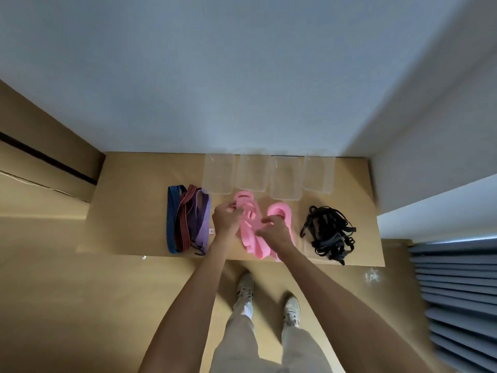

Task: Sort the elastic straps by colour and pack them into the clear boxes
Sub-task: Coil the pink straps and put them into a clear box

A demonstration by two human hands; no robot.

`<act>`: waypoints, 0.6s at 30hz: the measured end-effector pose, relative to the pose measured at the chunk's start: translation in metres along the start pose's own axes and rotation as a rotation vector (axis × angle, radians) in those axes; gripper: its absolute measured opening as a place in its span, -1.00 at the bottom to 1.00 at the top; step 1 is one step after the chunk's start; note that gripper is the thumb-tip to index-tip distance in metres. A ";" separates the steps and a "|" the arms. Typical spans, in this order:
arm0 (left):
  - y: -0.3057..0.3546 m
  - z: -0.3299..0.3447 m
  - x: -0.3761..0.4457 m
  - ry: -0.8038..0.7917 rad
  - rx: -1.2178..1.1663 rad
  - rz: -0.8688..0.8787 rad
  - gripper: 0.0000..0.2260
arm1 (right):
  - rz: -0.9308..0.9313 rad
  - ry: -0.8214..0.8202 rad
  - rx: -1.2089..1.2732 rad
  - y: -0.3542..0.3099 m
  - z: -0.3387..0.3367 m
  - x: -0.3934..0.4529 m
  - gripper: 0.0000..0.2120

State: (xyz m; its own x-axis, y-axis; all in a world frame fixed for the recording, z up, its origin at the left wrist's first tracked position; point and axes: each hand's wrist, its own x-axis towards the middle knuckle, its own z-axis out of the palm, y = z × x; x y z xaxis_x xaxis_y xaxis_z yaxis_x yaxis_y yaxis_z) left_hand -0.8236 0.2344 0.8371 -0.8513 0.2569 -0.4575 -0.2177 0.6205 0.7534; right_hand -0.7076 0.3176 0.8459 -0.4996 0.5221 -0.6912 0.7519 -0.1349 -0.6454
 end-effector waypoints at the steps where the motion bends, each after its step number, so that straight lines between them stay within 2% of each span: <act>1: -0.004 -0.003 0.009 -0.028 0.012 -0.007 -0.83 | 0.008 0.011 -0.008 0.000 0.009 0.005 -0.62; 8: -0.012 -0.009 0.065 -0.196 0.085 0.024 -0.80 | 0.022 0.090 -0.035 -0.013 0.052 0.039 -0.64; 11: -0.016 -0.007 0.072 -0.234 0.150 0.042 -0.67 | -0.012 0.071 -0.181 -0.012 0.063 0.045 -0.59; 15: -0.023 -0.007 0.069 -0.262 0.213 0.055 -0.87 | -0.043 -0.022 -0.390 -0.006 0.078 0.045 -0.57; 18: -0.024 -0.009 0.068 -0.253 0.252 0.094 -0.77 | -0.031 -0.030 -0.460 -0.009 0.077 0.042 -0.53</act>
State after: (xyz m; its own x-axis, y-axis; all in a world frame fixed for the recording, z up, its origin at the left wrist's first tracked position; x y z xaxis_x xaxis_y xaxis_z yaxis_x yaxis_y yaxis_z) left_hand -0.8801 0.2305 0.7921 -0.7099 0.4773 -0.5179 0.0074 0.7403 0.6722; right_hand -0.7681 0.2762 0.7974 -0.5320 0.4943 -0.6875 0.8458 0.2715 -0.4593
